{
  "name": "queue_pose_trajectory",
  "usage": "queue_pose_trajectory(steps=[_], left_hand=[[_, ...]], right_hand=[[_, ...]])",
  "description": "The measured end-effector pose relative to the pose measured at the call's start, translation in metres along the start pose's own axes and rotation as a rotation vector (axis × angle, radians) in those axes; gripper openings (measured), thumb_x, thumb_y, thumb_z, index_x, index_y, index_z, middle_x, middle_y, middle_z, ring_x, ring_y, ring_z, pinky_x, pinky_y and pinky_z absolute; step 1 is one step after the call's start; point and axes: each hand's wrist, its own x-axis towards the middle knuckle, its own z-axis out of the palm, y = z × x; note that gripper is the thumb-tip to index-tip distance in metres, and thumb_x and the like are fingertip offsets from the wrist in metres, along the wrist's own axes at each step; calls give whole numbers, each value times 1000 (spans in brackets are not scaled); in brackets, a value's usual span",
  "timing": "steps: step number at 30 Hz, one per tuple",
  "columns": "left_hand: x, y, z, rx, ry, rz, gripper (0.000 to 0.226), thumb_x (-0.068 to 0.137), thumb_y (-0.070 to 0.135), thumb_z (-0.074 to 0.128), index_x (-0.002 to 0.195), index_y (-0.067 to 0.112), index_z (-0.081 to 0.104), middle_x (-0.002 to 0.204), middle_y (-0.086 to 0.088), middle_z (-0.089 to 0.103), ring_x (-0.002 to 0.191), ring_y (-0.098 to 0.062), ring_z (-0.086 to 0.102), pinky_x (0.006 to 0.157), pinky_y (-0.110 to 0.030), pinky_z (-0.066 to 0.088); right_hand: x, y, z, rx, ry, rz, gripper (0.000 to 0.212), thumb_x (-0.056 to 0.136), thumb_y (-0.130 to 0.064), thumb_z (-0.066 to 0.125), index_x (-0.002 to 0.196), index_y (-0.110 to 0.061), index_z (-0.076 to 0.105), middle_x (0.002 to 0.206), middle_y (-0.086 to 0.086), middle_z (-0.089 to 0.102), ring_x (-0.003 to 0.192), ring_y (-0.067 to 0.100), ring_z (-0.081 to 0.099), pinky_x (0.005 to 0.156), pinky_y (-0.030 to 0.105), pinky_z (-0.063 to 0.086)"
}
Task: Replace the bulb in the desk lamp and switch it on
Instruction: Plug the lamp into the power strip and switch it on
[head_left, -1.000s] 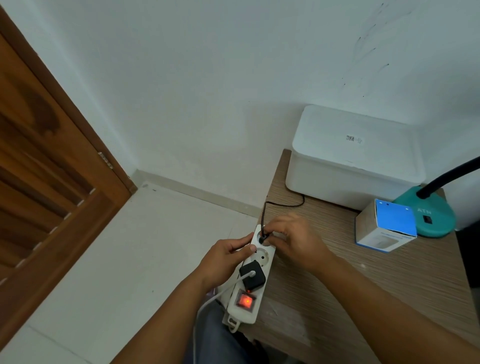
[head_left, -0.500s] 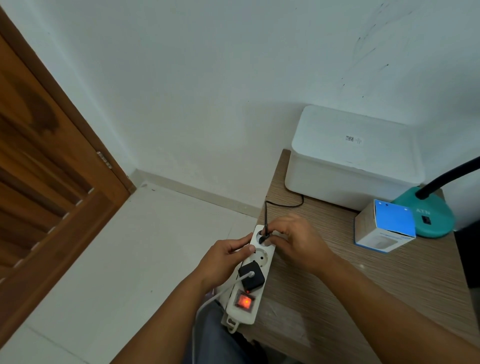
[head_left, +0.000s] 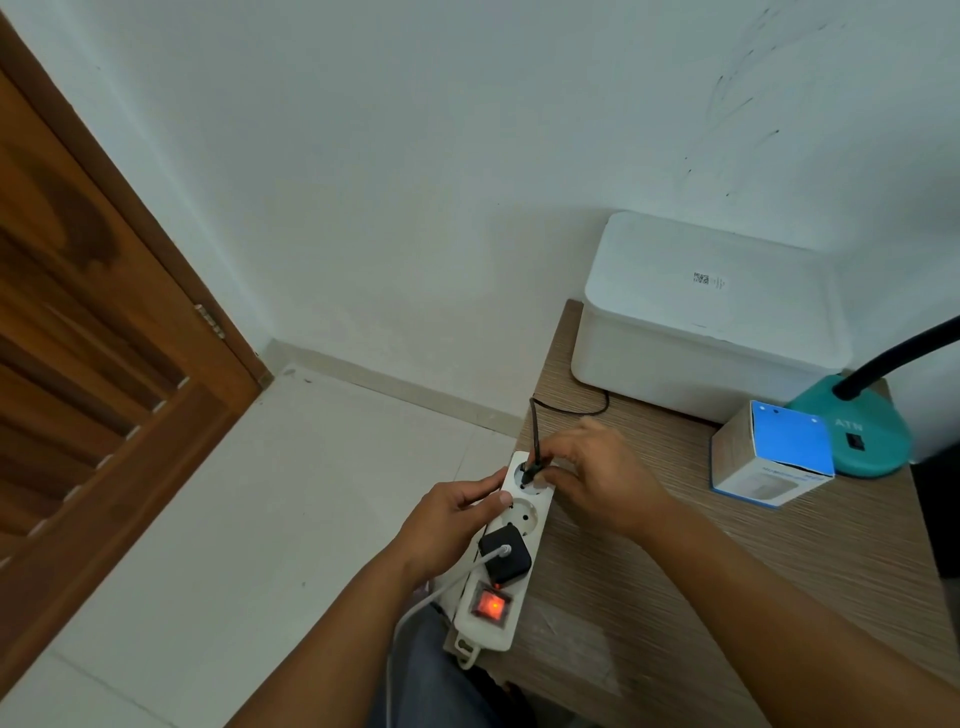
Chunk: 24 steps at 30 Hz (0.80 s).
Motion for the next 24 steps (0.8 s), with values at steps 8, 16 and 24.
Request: queue_pose_trajectory(steps=[8,16,24], left_hand=[[1,-2,0,-2,-11,9,35,98,40,60,133,40,62,118,12,73,113,-8,67,108,-46,47],[0,1,-1,10,-3,8,34,99,38,59,132,40,63,116,13,74,111,-6,67,106,-41,49],[0,4,-2,94,12,13,34,98,39,60,132,41,62,115,18,73,110,-1,66,103,-31,49]], right_hand=[[-5,-2,4,0,6,-6,15,91,-37,61,102,-30,69,99,-18,61,91,8,43,76,29,34],[-4,-5,6,28,-4,81,22,90,-42,60,107,-32,69,98,-14,52,97,7,42,80,29,39],[5,-11,5,-27,-81,185,22,87,-46,62,106,-36,67,92,-10,51,94,12,43,76,33,42]])
